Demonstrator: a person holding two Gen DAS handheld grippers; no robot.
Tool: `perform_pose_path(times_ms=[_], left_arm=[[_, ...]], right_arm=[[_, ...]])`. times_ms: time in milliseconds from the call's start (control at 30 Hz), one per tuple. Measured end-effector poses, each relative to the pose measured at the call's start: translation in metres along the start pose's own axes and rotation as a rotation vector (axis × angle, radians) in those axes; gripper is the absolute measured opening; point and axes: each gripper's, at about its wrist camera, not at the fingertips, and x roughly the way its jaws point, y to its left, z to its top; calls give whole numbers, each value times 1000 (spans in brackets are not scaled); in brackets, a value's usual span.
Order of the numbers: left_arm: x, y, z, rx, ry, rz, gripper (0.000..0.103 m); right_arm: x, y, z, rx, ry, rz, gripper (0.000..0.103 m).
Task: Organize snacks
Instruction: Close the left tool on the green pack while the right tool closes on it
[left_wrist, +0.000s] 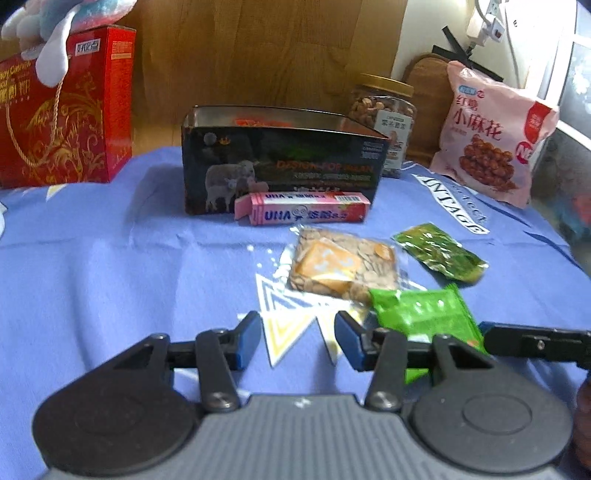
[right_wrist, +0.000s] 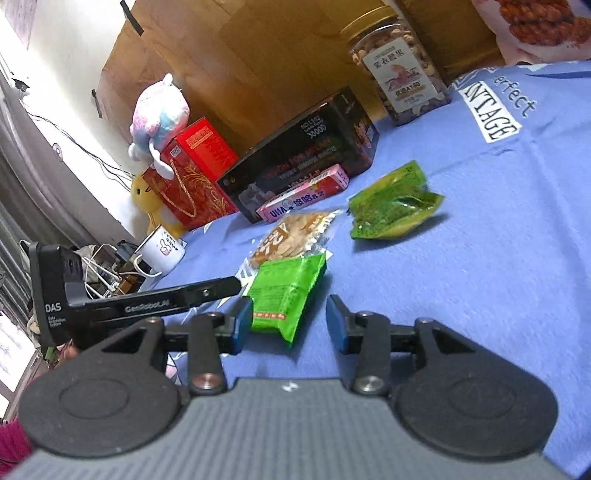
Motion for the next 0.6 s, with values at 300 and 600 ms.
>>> perform_pose_path(times_ms=[300, 600], left_arm=[[-7, -5, -8, 9, 3, -29, 44], [-8, -9, -10, 8, 15, -87, 44]], right_arm=[[0, 19, -6, -152, -12, -129, 47], [8, 23, -5, -112, 5, -117, 47]])
